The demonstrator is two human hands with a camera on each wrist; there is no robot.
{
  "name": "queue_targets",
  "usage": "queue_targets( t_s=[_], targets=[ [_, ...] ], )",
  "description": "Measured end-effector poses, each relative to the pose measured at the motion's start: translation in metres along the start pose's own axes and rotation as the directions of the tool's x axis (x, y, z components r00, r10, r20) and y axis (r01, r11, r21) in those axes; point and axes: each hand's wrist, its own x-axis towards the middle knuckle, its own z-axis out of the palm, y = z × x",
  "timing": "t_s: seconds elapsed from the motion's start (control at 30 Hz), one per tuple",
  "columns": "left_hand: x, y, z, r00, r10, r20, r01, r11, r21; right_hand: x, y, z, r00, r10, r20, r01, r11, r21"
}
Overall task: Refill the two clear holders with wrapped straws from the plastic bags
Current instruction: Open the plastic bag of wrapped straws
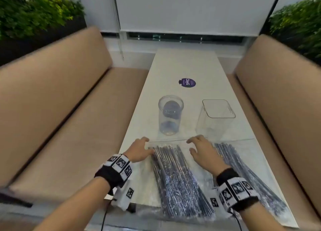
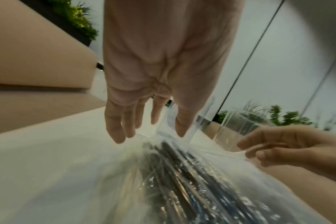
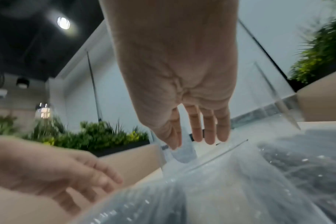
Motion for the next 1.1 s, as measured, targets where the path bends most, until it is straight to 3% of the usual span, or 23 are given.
queue_targets(
  t_s=[0.2,0.3,0.37,0.43,0.5,0.6,0.7,0.8,0.9,0.97,1.03,1.07,1.1],
  targets=[
    [0.019,0.015,0.007,0.958,-0.283,-0.046,0.268,0.941,-0.206,0.046,-0.015,0.025,0.994,-0.059,0.097,0.071,0.99,-0.125],
    [0.027,0.004,0.012,0.962,-0.273,-0.03,0.245,0.903,-0.353,0.054,-0.021,0.033,0.987,-0.004,0.162,0.048,0.963,-0.267],
    [0.026,-0.001,0.011,0.961,-0.275,-0.01,0.224,0.802,-0.554,0.056,-0.027,0.031,0.983,0.035,0.179,0.021,0.953,-0.302],
    [0.012,0.006,0.001,0.972,-0.229,-0.046,0.124,0.673,-0.729,0.056,-0.03,0.019,0.985,0.028,0.173,0.016,0.969,-0.248],
    [-0.005,0.014,-0.018,0.983,-0.134,-0.122,-0.013,0.618,-0.786,0.048,-0.035,-0.001,0.988,-0.04,0.147,0.045,0.998,-0.032],
    [-0.034,0.029,-0.056,0.938,0.062,-0.341,-0.306,0.608,-0.732,0.026,-0.048,-0.032,0.972,-0.221,0.074,0.199,0.953,0.227],
    [-0.061,0.055,-0.091,0.824,0.23,-0.518,-0.532,0.628,-0.567,0.002,-0.072,-0.06,0.935,-0.353,0.028,0.328,0.893,0.307],
    [-0.079,0.082,-0.117,0.712,0.389,-0.585,-0.677,0.602,-0.424,-0.012,-0.096,-0.081,0.901,-0.432,0.029,0.397,0.851,0.345],
    [-0.091,0.101,-0.128,0.672,0.584,-0.456,-0.738,0.582,-0.341,-0.016,-0.123,-0.094,0.896,-0.426,-0.127,0.44,0.813,0.381],
    [-0.097,0.11,-0.132,0.66,0.649,-0.378,-0.751,0.574,-0.325,-0.014,-0.139,-0.098,0.894,-0.357,-0.271,0.448,0.711,0.542],
    [-0.101,0.113,-0.135,0.643,0.633,-0.432,-0.757,0.611,-0.232,-0.011,-0.146,-0.099,0.893,-0.273,-0.358,0.447,0.621,0.644],
    [-0.103,0.113,-0.136,0.613,0.586,-0.529,-0.735,0.669,-0.11,-0.009,-0.148,-0.098,0.9,-0.247,-0.359,0.434,0.579,0.69],
    [-0.105,0.111,-0.136,0.551,0.526,-0.648,-0.685,0.729,0.009,-0.008,-0.149,-0.098,0.912,-0.224,-0.345,0.41,0.547,0.73]
  ],
)
